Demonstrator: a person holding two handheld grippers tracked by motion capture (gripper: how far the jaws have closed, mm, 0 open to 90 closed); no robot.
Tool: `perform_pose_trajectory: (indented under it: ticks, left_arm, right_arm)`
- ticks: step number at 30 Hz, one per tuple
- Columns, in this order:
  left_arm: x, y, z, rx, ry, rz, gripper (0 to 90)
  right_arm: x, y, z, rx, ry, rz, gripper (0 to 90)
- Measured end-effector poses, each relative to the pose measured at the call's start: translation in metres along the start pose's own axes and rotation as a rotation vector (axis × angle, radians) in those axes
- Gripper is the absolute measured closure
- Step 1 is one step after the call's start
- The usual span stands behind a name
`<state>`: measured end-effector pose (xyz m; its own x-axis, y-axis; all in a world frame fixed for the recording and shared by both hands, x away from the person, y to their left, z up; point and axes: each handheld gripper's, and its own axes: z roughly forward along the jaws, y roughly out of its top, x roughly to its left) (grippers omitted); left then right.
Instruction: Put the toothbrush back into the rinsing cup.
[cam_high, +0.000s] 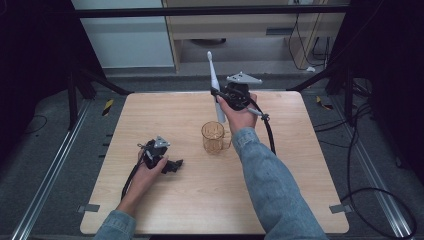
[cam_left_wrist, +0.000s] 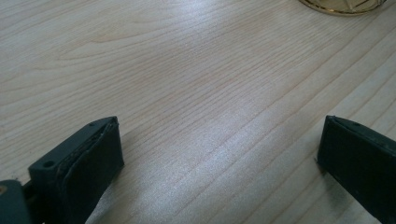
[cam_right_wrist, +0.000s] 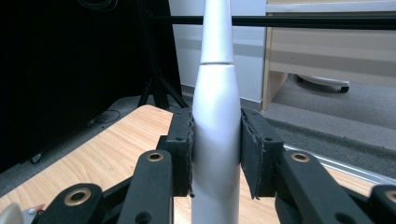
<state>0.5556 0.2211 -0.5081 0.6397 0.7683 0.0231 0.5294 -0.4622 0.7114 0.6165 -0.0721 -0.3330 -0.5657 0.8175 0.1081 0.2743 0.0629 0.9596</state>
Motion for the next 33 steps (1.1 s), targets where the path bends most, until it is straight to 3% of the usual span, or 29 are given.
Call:
perform_pose_trajectory:
  ticks: [14,33]
  left_arm:
    - [0.0,0.0,0.0,0.0,-0.001,0.0,0.0]
    - [0.0,0.0,0.0,0.003,-0.001,0.004,0.0]
  right_arm:
    - [0.01,-0.007,0.001,-0.027,0.02,0.011,66.7]
    - [0.005,-0.023,0.002,-0.04,0.0,0.011,66.7]
